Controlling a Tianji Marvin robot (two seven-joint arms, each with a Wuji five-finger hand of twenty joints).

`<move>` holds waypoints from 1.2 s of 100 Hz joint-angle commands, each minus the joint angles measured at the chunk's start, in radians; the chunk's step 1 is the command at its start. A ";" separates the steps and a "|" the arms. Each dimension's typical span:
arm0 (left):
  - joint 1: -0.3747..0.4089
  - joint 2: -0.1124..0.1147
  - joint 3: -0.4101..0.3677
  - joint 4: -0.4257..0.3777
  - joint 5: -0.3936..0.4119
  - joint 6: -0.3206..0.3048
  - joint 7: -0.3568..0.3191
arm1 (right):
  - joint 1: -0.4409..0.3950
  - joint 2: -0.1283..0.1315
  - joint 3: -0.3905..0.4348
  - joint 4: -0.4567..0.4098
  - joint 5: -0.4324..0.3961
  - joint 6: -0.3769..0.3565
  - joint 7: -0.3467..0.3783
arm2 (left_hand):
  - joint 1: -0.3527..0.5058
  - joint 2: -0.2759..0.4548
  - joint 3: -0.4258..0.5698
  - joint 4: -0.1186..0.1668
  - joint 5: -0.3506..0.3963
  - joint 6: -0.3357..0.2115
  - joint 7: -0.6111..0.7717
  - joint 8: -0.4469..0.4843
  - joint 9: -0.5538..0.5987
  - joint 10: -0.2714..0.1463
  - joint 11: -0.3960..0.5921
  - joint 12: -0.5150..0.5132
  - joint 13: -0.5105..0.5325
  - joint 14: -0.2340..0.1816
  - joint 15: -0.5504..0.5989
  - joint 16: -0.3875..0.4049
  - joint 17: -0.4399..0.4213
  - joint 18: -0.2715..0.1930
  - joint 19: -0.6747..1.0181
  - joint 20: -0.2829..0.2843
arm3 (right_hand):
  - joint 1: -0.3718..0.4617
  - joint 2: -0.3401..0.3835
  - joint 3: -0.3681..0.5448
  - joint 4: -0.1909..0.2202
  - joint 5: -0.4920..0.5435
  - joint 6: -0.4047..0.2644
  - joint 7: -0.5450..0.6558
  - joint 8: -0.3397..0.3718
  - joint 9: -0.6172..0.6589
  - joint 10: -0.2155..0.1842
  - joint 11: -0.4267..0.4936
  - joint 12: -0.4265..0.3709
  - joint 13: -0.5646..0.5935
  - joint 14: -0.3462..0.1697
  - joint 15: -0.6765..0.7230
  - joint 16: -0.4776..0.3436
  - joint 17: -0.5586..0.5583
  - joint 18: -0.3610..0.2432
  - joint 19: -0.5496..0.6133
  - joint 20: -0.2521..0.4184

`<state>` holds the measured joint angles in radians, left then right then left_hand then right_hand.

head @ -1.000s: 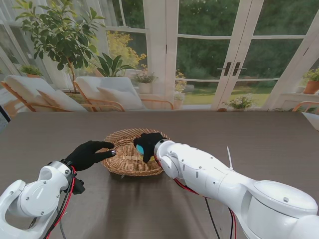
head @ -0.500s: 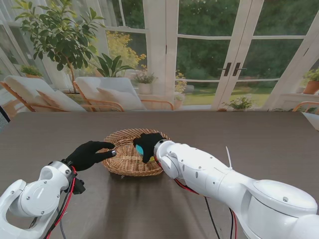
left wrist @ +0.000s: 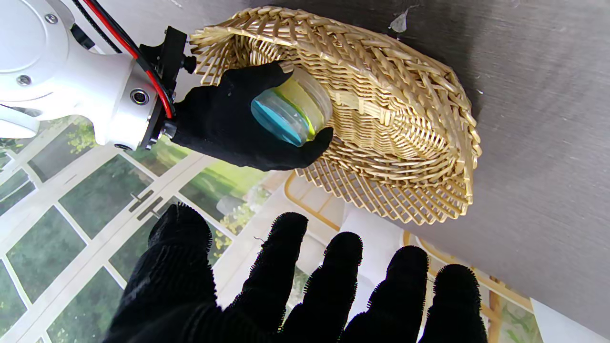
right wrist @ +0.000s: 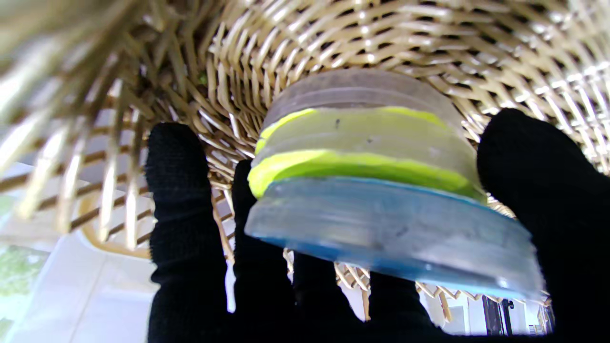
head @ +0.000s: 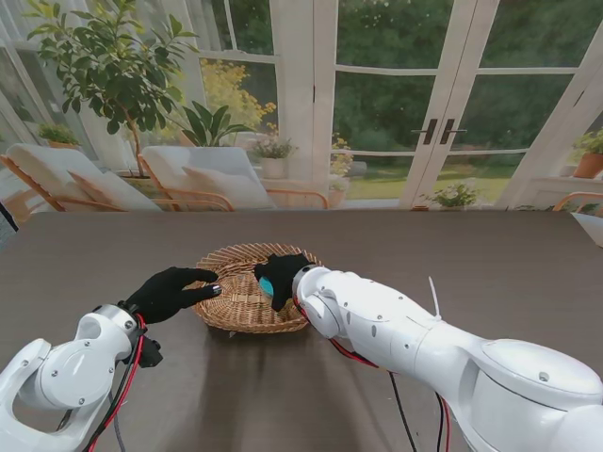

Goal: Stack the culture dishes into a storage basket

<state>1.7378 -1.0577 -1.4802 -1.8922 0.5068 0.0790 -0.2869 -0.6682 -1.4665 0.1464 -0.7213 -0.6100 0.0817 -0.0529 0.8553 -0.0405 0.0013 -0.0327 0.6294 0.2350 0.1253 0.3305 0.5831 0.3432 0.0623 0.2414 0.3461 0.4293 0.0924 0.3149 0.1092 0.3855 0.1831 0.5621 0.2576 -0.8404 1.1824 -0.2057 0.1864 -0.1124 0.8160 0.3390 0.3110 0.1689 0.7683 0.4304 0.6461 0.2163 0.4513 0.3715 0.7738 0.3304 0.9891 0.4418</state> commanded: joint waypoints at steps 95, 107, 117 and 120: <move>-0.014 0.002 0.009 0.012 -0.007 0.013 -0.040 | -0.002 -0.015 -0.008 0.020 -0.016 0.000 -0.018 | 0.032 0.037 -0.011 0.034 0.004 0.006 0.001 0.001 0.006 0.011 -0.002 0.008 0.035 0.017 0.008 0.004 0.000 0.004 0.009 0.016 | -0.093 0.035 -0.023 0.022 -0.106 0.044 -0.194 -0.030 -0.149 0.006 -0.023 -0.055 -0.129 0.016 -0.041 -0.046 -0.441 -0.036 0.015 0.013; -0.014 0.002 0.010 0.013 -0.007 0.009 -0.039 | -0.004 -0.003 -0.003 -0.002 -0.020 0.005 -0.015 | 0.032 0.037 -0.011 0.034 0.008 0.005 0.002 0.002 0.006 0.010 -0.002 0.008 0.034 0.016 0.008 0.004 0.001 0.003 0.009 0.016 | -0.109 0.040 -0.025 0.017 -0.105 0.043 -0.177 -0.012 -0.149 0.004 -0.024 -0.057 -0.126 0.028 -0.065 -0.056 -0.445 -0.004 -0.012 0.006; -0.014 0.002 0.009 0.015 -0.009 0.006 -0.037 | -0.004 0.006 0.000 -0.014 -0.023 0.006 -0.010 | 0.032 0.037 -0.011 0.034 0.003 0.007 0.000 0.001 0.006 0.010 -0.002 0.008 0.034 0.017 0.008 0.004 0.001 0.004 0.009 0.016 | -0.119 0.045 -0.028 0.014 -0.101 0.039 -0.172 -0.008 -0.149 0.003 -0.030 -0.061 -0.128 0.032 -0.075 -0.060 -0.448 0.004 -0.023 0.004; -0.014 0.001 0.009 0.015 -0.010 0.006 -0.036 | -0.005 0.008 0.002 -0.017 -0.023 0.007 -0.010 | 0.032 0.037 -0.011 0.034 0.003 0.005 0.000 0.001 0.006 0.010 -0.001 0.008 0.035 0.017 0.008 0.004 0.001 0.005 0.009 0.016 | -0.120 0.045 -0.028 0.014 -0.100 0.037 -0.169 -0.007 -0.149 0.003 -0.031 -0.061 -0.128 0.031 -0.078 -0.061 -0.449 0.004 -0.025 0.003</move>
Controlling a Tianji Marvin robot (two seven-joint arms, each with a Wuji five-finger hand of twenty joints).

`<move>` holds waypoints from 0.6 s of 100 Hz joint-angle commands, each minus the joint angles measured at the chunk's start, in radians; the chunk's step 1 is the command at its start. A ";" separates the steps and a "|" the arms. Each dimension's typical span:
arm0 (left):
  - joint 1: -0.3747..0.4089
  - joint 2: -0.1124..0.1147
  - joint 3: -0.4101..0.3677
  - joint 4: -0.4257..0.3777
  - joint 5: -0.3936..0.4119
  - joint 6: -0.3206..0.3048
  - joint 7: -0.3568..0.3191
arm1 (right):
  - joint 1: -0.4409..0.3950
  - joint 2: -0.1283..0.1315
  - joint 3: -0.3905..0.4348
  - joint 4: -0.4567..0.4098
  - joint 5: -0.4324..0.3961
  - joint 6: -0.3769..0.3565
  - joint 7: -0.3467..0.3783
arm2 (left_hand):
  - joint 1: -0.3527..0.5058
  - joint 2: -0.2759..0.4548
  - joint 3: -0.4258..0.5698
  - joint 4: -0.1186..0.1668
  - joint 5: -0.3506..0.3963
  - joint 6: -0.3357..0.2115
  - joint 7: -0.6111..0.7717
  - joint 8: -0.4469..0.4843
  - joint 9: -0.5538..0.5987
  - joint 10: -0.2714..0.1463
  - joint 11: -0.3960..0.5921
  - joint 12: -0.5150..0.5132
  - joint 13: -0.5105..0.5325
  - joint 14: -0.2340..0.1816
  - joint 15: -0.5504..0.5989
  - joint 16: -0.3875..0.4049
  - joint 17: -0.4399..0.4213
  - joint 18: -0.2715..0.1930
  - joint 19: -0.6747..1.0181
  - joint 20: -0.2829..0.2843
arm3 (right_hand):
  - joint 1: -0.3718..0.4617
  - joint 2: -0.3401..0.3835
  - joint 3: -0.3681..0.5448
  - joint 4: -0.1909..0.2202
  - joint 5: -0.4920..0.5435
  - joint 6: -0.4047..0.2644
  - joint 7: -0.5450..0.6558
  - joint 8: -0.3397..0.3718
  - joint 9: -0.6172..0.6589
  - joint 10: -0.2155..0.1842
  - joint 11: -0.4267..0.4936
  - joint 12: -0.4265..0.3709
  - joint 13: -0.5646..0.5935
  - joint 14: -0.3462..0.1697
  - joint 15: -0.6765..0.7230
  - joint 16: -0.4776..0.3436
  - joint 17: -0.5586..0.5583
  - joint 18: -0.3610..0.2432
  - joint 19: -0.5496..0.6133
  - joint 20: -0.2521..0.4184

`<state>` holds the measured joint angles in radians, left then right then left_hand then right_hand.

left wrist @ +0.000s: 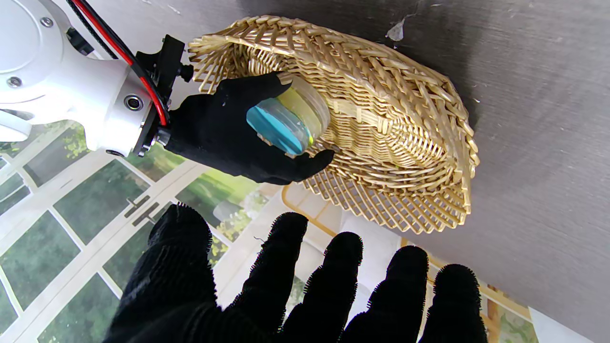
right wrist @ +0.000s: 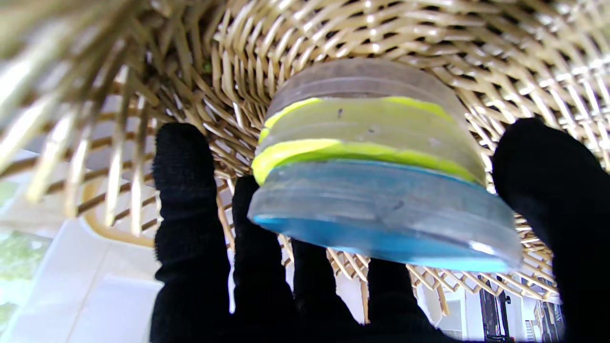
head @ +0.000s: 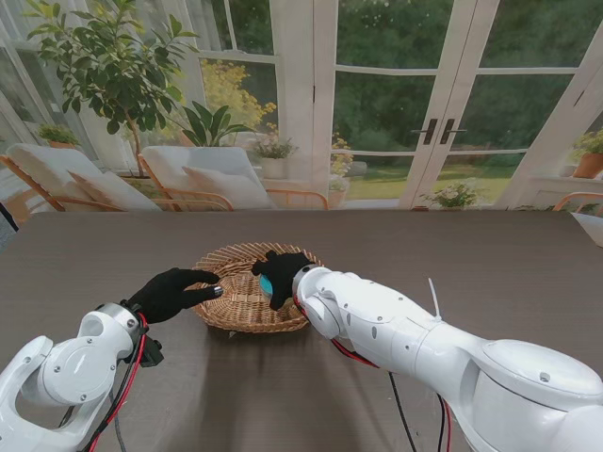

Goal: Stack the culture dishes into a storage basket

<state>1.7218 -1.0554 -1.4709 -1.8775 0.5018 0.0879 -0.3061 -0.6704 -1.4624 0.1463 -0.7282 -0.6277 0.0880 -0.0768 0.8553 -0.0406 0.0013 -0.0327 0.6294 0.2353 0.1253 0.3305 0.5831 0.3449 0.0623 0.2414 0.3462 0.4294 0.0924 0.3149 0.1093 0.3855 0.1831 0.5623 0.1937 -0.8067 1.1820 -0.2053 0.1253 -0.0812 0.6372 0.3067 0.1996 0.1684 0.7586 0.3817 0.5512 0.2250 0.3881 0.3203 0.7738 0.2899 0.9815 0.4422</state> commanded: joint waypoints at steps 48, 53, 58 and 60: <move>0.002 -0.001 0.002 0.004 -0.003 -0.012 -0.014 | -0.007 0.029 0.017 -0.048 -0.018 -0.012 0.005 | 0.032 0.037 -0.011 0.034 0.006 0.005 0.001 0.001 0.008 0.008 -0.001 0.009 0.035 0.018 0.009 0.004 0.001 0.004 0.009 0.016 | -0.082 0.001 -0.021 0.003 -0.039 -0.010 0.037 0.024 -0.036 0.002 -0.037 -0.022 -0.032 0.041 -0.057 -0.024 -0.461 0.071 -0.059 -0.001; 0.001 -0.001 0.002 0.005 -0.002 -0.013 -0.014 | -0.008 0.032 0.018 -0.052 -0.021 -0.013 0.002 | 0.032 0.037 -0.011 0.034 0.005 0.005 0.001 0.001 0.007 0.008 -0.001 0.009 0.034 0.016 0.008 0.004 0.001 0.004 0.009 0.016 | -0.087 0.005 -0.022 0.002 -0.039 -0.010 0.039 0.023 -0.036 0.002 -0.037 -0.023 -0.031 0.038 -0.059 -0.024 -0.462 0.070 -0.062 -0.001; 0.001 -0.001 0.002 0.005 -0.002 -0.015 -0.014 | -0.010 0.036 0.022 -0.061 -0.022 -0.013 0.002 | 0.032 0.037 -0.011 0.034 0.011 0.006 0.003 0.002 0.007 0.008 -0.002 0.009 0.034 0.016 0.008 0.004 0.001 0.005 0.009 0.016 | -0.093 0.010 -0.023 0.001 -0.039 -0.010 0.041 0.023 -0.036 0.000 -0.038 -0.023 -0.032 0.035 -0.062 -0.024 -0.463 0.069 -0.065 0.000; 0.001 -0.001 0.003 0.006 -0.002 -0.015 -0.014 | -0.011 0.037 0.024 -0.064 -0.022 -0.012 0.002 | 0.032 0.037 -0.011 0.034 0.011 0.007 0.004 0.002 0.007 0.008 -0.002 0.009 0.034 0.017 0.008 0.004 0.000 0.005 0.009 0.016 | -0.094 0.010 -0.024 0.001 -0.039 -0.009 0.042 0.022 -0.036 -0.001 -0.038 -0.023 -0.033 0.034 -0.063 -0.025 -0.465 0.069 -0.067 0.000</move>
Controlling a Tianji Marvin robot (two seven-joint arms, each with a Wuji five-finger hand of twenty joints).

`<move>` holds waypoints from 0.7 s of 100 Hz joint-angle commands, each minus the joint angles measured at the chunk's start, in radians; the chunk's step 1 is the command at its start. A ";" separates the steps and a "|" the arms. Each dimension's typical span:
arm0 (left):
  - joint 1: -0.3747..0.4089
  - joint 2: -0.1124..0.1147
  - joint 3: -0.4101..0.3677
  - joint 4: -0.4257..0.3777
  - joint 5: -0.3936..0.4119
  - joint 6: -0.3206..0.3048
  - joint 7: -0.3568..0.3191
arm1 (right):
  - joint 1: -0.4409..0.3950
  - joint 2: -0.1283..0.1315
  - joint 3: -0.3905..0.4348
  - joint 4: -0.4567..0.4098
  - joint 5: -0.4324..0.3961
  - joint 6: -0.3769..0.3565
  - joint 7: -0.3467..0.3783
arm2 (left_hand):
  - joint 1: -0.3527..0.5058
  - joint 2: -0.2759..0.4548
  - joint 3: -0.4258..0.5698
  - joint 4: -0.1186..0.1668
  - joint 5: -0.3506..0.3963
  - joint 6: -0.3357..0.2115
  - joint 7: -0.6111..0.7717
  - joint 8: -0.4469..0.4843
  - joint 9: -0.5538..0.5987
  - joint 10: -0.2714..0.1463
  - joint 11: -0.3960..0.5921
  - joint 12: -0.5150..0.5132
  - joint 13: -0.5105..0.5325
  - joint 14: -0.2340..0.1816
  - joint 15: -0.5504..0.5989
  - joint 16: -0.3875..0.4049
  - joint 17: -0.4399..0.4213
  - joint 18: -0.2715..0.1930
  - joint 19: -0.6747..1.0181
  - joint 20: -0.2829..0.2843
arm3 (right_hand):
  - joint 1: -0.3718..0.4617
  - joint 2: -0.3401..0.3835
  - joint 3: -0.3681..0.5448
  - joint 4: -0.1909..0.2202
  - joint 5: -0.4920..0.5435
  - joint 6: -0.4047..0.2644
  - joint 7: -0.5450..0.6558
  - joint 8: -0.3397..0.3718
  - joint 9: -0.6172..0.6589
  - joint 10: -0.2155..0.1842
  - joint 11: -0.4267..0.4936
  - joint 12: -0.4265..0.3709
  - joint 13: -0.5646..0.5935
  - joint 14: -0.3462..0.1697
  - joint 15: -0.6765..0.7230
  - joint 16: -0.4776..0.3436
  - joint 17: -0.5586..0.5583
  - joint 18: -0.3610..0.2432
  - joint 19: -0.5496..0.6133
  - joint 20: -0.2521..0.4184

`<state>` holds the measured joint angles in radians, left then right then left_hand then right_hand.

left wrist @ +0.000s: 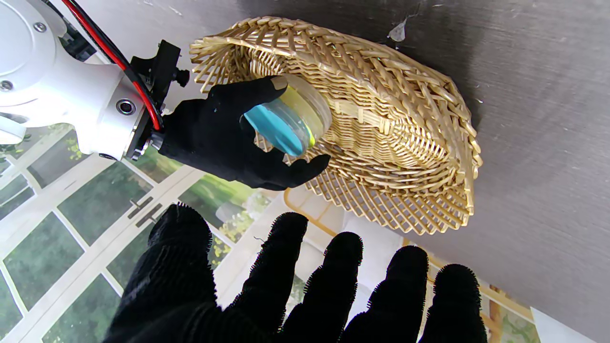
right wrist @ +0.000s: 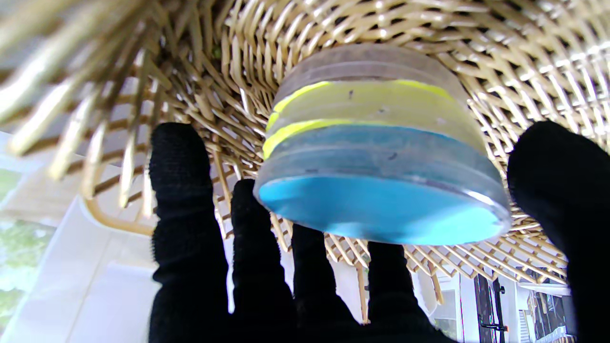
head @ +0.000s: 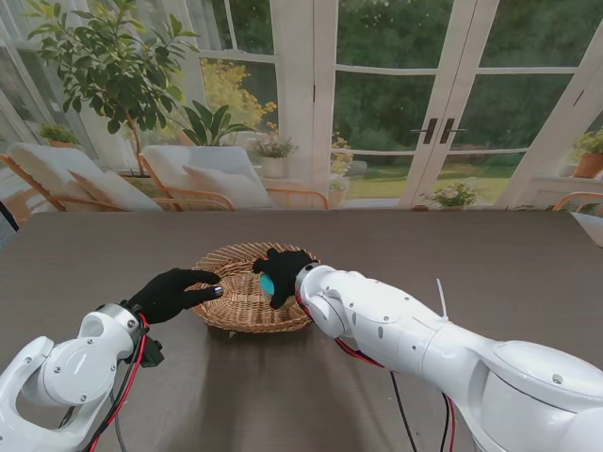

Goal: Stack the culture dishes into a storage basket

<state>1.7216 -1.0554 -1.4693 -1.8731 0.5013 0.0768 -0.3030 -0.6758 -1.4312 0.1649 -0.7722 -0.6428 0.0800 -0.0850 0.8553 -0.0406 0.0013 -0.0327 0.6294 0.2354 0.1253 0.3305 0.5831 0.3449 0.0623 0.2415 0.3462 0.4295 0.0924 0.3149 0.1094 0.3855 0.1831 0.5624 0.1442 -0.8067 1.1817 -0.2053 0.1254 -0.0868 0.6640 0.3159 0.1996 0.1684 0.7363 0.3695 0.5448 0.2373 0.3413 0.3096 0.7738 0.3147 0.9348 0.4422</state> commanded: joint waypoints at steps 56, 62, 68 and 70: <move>-0.012 -0.003 0.009 0.025 -0.005 -0.048 -0.002 | -0.093 0.174 0.185 -0.342 -0.075 0.054 0.046 | 0.035 0.034 -0.010 0.034 0.007 0.005 0.002 0.001 0.010 0.010 -0.001 0.009 0.037 0.015 0.009 0.004 0.007 0.008 0.012 0.017 | -0.086 0.181 -0.124 0.006 -0.040 0.025 0.035 0.010 -0.014 -0.017 0.017 0.002 -0.033 0.002 -0.033 -0.019 -0.493 0.061 -0.098 0.002; -0.015 -0.004 0.012 0.030 -0.007 -0.057 0.005 | -0.120 0.200 0.230 -0.393 -0.089 0.056 0.056 | 0.036 0.034 -0.011 0.034 0.001 0.004 -0.001 0.000 0.009 0.010 -0.001 0.009 0.036 0.017 0.009 0.004 0.007 0.009 0.012 0.017 | -0.080 0.189 -0.131 0.009 -0.038 0.027 0.062 0.020 0.007 -0.020 0.016 0.002 -0.024 0.000 -0.030 -0.018 -0.494 0.060 -0.103 0.003; -0.018 -0.004 0.015 0.035 -0.008 -0.065 0.011 | -0.150 0.222 0.278 -0.443 -0.099 0.056 0.069 | 0.036 0.034 -0.010 0.034 -0.002 0.005 -0.002 0.000 0.009 0.009 -0.001 0.009 0.036 0.016 0.009 0.004 0.007 0.009 0.012 0.017 | -0.075 0.192 -0.134 0.012 -0.026 0.031 0.115 0.036 0.035 -0.025 0.011 0.001 -0.011 -0.001 -0.029 -0.019 -0.491 0.060 -0.109 0.005; -0.019 -0.005 0.017 0.037 -0.008 -0.068 0.012 | -0.161 0.229 0.295 -0.461 -0.100 0.056 0.075 | 0.036 0.034 -0.010 0.034 -0.001 0.004 -0.002 0.000 0.009 0.009 -0.001 0.009 0.036 0.017 0.009 0.004 0.007 0.009 0.012 0.017 | -0.072 0.191 -0.134 0.012 -0.022 0.033 0.122 0.038 0.037 -0.025 0.010 0.001 -0.013 0.001 -0.030 -0.019 -0.494 0.060 -0.111 0.005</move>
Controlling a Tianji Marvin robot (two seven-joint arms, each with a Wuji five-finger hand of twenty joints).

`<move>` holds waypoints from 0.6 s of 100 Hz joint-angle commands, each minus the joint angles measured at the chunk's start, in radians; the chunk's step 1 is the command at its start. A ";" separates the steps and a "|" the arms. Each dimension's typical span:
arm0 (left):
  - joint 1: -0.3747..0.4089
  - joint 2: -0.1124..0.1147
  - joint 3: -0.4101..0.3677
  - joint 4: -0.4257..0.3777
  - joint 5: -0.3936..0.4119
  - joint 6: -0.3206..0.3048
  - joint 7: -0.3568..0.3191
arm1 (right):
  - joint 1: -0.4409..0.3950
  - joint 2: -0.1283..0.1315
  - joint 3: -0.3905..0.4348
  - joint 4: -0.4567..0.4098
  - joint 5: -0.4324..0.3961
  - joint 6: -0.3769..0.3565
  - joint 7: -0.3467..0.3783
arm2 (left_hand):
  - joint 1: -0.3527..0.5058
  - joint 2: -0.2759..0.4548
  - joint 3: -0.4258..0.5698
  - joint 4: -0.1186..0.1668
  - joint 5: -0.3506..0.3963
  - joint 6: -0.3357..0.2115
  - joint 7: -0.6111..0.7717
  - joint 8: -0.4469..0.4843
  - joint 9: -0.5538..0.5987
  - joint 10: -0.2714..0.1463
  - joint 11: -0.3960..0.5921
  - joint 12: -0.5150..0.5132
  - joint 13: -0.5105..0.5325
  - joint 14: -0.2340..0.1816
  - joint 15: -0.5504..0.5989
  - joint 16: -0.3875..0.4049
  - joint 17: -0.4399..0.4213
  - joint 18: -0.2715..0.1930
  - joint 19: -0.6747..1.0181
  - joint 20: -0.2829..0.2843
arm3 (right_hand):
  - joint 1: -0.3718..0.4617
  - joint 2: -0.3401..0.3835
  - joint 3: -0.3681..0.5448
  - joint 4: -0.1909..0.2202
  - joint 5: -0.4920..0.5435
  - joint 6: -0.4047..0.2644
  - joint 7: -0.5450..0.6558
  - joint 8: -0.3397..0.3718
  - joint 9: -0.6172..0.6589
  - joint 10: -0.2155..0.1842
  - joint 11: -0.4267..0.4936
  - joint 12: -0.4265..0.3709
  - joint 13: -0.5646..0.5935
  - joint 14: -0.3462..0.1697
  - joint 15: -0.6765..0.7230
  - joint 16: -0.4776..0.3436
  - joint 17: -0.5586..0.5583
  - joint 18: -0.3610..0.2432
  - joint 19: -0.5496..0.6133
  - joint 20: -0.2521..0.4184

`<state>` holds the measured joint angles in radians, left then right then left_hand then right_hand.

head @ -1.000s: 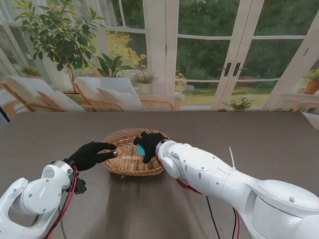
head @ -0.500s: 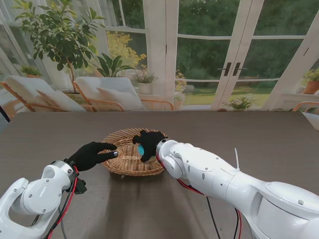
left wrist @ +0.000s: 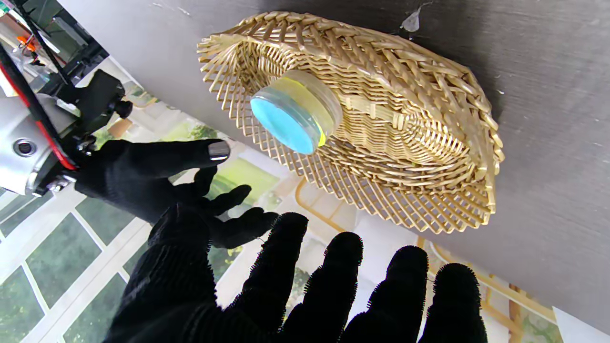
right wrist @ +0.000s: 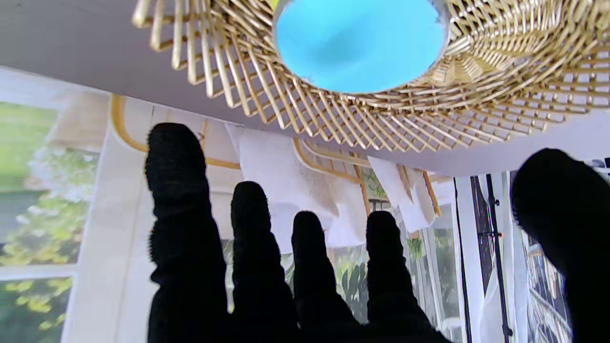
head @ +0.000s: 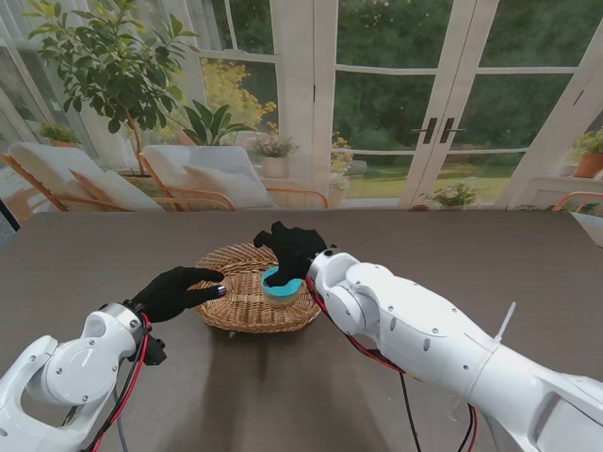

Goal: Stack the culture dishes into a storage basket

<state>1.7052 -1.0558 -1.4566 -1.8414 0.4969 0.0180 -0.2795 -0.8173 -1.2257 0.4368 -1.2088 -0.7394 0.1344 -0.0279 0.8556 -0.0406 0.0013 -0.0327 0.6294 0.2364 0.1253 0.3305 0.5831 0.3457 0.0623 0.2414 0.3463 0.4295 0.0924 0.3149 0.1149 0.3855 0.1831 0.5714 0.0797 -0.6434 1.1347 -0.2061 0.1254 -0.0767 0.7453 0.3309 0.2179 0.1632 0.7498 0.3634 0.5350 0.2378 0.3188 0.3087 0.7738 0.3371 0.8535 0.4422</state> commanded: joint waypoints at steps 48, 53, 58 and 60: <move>-0.019 -0.007 0.019 0.031 0.003 -0.049 0.013 | -0.296 0.120 0.394 -0.324 -0.072 -0.084 0.098 | 0.035 0.032 -0.010 0.033 -0.009 -0.004 -0.004 -0.002 0.009 0.005 -0.001 0.009 0.033 0.014 0.008 0.003 0.001 0.010 0.011 0.008 | 0.020 -0.009 -0.049 0.012 0.088 0.038 0.107 0.026 0.092 -0.017 -0.009 0.009 0.032 0.011 -0.010 -0.017 -0.485 0.041 -0.047 0.006; -0.022 -0.008 0.020 0.037 0.003 -0.058 0.020 | -0.327 0.122 0.427 -0.345 -0.071 -0.092 0.092 | 0.036 0.031 -0.010 0.033 -0.013 -0.004 -0.006 -0.003 0.008 0.006 -0.001 0.009 0.033 0.014 0.008 0.003 0.002 0.010 0.011 0.008 | 0.025 -0.010 -0.047 0.012 0.098 0.038 0.108 0.025 0.104 -0.017 -0.009 0.009 0.041 0.011 -0.008 -0.016 -0.481 0.040 -0.046 0.006; -0.024 -0.009 0.022 0.041 -0.001 -0.063 0.025 | -0.355 0.124 0.459 -0.365 -0.065 -0.103 0.090 | 0.036 0.031 -0.010 0.033 -0.014 -0.006 -0.006 -0.003 0.006 0.007 -0.002 0.009 0.030 0.015 0.007 0.003 0.001 0.010 0.011 0.007 | 0.038 -0.010 -0.048 0.014 0.115 0.033 0.106 0.022 0.116 -0.020 -0.014 0.008 0.049 0.012 -0.008 -0.015 -0.478 0.041 -0.046 0.007; -0.025 -0.009 0.023 0.043 -0.003 -0.065 0.026 | -0.366 0.125 0.472 -0.372 -0.061 -0.108 0.089 | 0.036 0.031 -0.010 0.033 -0.017 -0.006 -0.007 -0.003 0.006 0.005 -0.002 0.009 0.031 0.013 0.007 0.003 0.001 0.010 0.011 0.007 | 0.043 -0.009 -0.049 0.015 0.121 0.031 0.104 0.020 0.121 -0.022 -0.017 0.007 0.053 0.012 -0.008 -0.015 -0.475 0.041 -0.046 0.007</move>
<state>1.6826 -1.0580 -1.4355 -1.8047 0.5003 -0.0409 -0.2413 -1.1518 -1.1122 0.8922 -1.5618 -0.8093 0.0410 0.0591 0.8558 -0.0406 0.0013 -0.0327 0.6258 0.2365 0.1253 0.3305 0.5831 0.3460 0.0623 0.2415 0.3464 0.4295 0.0924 0.3149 0.1202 0.3856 0.1831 0.5717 0.1012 -0.6434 1.1349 -0.2061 0.2297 -0.0442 0.8452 0.3470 0.3168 0.1597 0.7494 0.3640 0.5666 0.2383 0.3174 0.2994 0.7738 0.3398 0.8341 0.4422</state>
